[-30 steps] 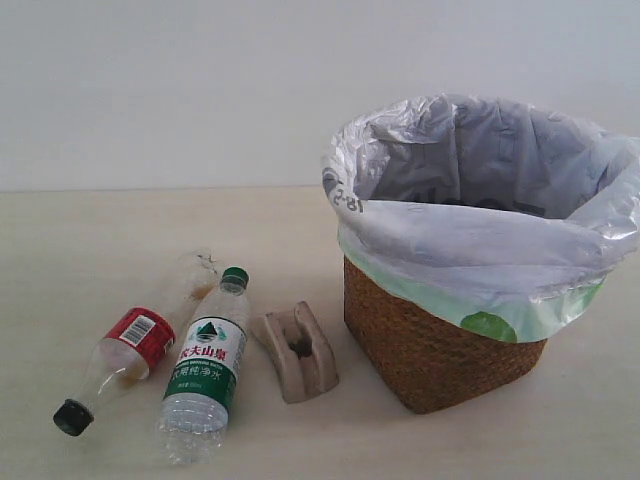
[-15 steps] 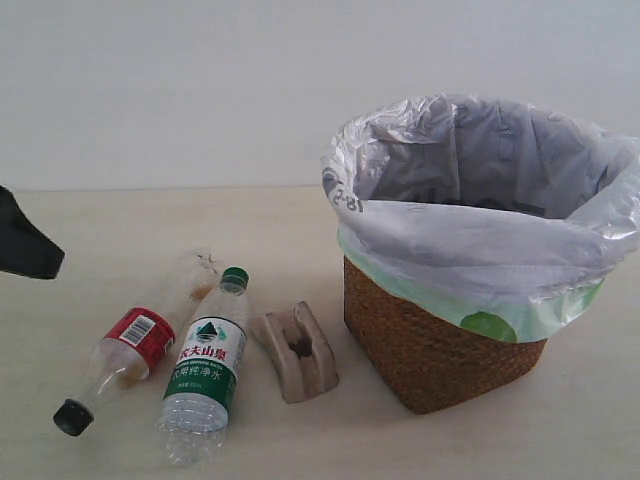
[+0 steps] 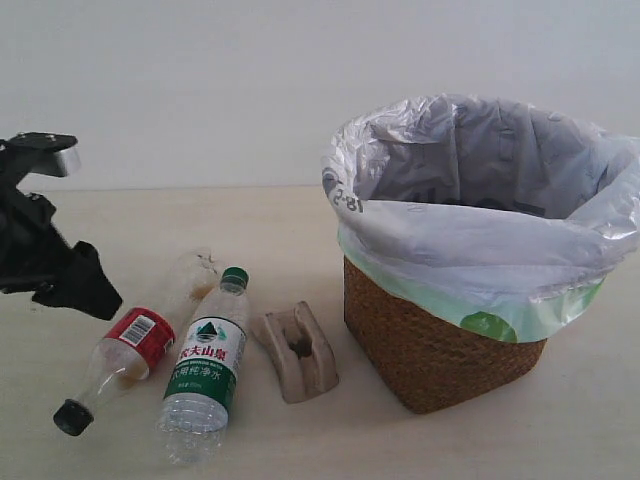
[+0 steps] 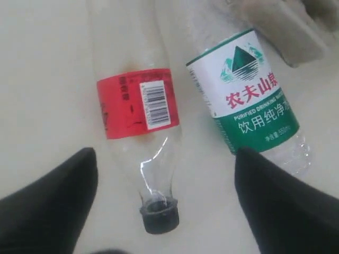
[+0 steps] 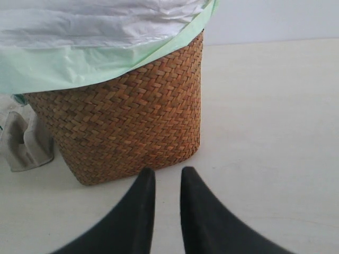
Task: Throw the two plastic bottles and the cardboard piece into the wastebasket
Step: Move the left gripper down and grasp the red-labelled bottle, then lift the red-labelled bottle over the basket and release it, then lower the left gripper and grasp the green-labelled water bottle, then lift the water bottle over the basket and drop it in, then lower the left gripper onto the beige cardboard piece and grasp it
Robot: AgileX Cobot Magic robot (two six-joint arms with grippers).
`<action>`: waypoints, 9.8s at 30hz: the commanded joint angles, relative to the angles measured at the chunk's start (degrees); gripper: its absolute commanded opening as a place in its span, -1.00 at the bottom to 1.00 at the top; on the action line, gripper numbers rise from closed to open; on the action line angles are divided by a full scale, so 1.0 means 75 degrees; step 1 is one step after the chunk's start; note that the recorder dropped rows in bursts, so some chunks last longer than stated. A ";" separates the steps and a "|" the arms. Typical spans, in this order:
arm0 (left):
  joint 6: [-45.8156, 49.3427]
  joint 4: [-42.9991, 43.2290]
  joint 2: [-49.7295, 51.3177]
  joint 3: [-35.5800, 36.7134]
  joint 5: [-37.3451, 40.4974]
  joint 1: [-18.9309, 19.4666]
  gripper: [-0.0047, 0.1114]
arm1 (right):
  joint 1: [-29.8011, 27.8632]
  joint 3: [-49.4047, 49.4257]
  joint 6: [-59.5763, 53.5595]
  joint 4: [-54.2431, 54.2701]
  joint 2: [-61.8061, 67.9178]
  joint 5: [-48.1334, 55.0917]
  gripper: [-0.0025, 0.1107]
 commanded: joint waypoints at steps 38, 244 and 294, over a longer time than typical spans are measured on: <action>-0.0180 0.0420 0.2611 -0.0098 -0.2283 -0.0608 0.43 | 0.0011 -0.0007 0.0009 -0.0002 -0.0042 -0.0031 -0.72; -0.6066 0.3516 0.2083 -0.5791 0.2667 -0.3552 0.92 | 0.0011 -0.0007 0.0009 -0.0002 -0.0042 -0.0045 -0.72; -0.6683 0.0944 0.4151 -0.2937 -0.1265 -0.3569 0.92 | 0.0011 -0.0007 0.0009 -0.0002 -0.0042 -0.0043 -0.72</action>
